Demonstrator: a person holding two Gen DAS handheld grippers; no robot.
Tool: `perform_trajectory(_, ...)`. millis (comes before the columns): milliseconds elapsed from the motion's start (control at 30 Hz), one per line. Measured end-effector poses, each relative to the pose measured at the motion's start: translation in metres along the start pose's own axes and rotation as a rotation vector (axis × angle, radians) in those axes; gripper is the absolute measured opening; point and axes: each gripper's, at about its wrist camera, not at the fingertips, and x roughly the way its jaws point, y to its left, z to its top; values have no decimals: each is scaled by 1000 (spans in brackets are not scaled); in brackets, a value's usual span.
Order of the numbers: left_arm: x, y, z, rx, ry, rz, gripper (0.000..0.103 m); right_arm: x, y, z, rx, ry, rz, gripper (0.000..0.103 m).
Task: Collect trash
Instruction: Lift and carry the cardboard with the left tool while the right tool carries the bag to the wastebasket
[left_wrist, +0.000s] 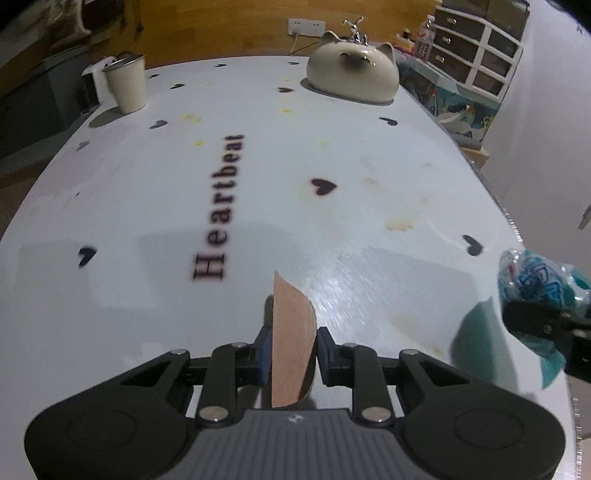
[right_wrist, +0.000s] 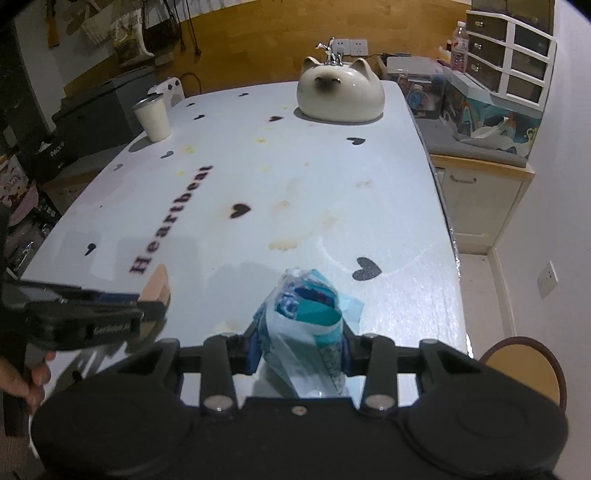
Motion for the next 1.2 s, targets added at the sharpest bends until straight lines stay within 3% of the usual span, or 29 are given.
perform_trajectory(433, -91, -15, -29, -87, -104, -13, 26, -61, 1, -12, -3, -64, 16, 40)
perform_trajectory(733, -136, -50, -43, -106, -167, -37, 26, -108, -11, -25, -7, -125, 42, 40)
perform_trajectory(1200, -140, -141, -37, -87, -170, -43, 27, -150, -85, -32, -34, -178, -5, 40)
